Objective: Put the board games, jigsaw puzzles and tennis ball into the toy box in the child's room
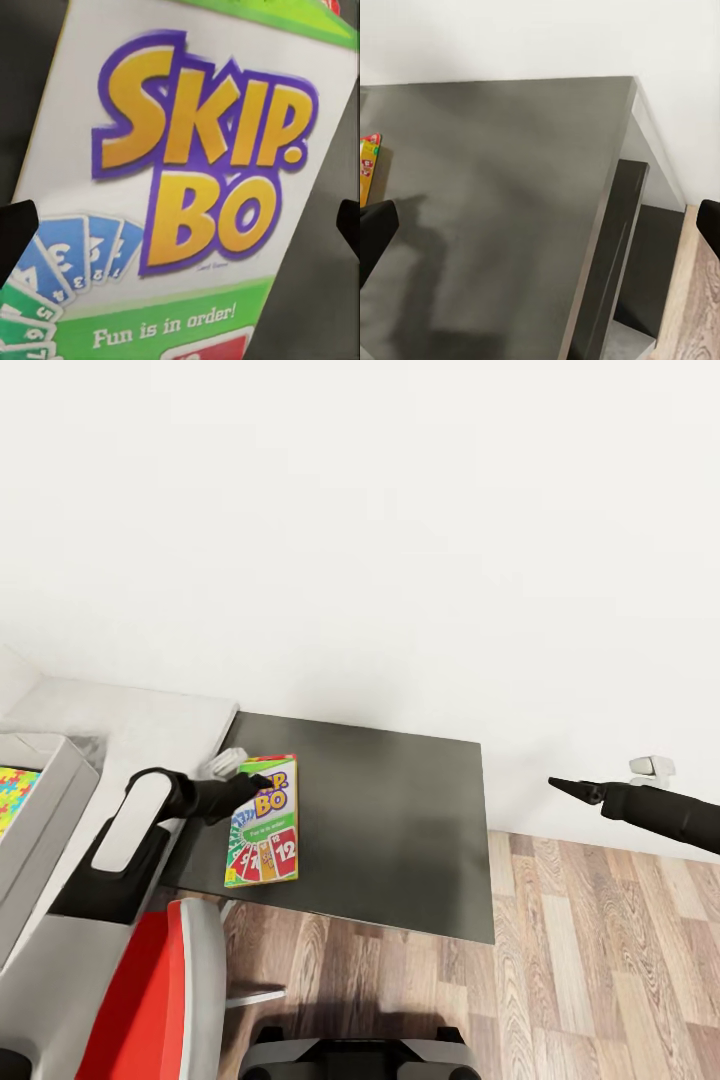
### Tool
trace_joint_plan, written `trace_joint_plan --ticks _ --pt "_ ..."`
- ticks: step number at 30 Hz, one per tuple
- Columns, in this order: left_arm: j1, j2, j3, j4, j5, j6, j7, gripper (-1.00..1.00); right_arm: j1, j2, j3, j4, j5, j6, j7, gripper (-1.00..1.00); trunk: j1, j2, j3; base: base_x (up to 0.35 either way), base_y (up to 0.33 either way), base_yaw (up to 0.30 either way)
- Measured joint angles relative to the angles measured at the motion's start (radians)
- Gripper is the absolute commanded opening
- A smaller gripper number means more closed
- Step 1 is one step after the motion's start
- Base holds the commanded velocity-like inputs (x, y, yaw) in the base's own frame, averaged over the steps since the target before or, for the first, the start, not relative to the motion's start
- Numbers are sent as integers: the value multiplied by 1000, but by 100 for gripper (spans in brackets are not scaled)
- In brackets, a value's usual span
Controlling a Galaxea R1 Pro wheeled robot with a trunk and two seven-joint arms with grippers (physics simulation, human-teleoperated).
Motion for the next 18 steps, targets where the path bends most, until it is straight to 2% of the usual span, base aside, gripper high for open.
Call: trace_joint_plan --ticks 7,18 --pt "14 22 3 -1 -1 -1 -41 100 0 0 0 0 0 0 0 100 0 0 0 0 0 0" --pt "23 39 5 1 -3 -3 -41 100 0 0 0 0 0 0 0 100 0 0 0 0 0 0"
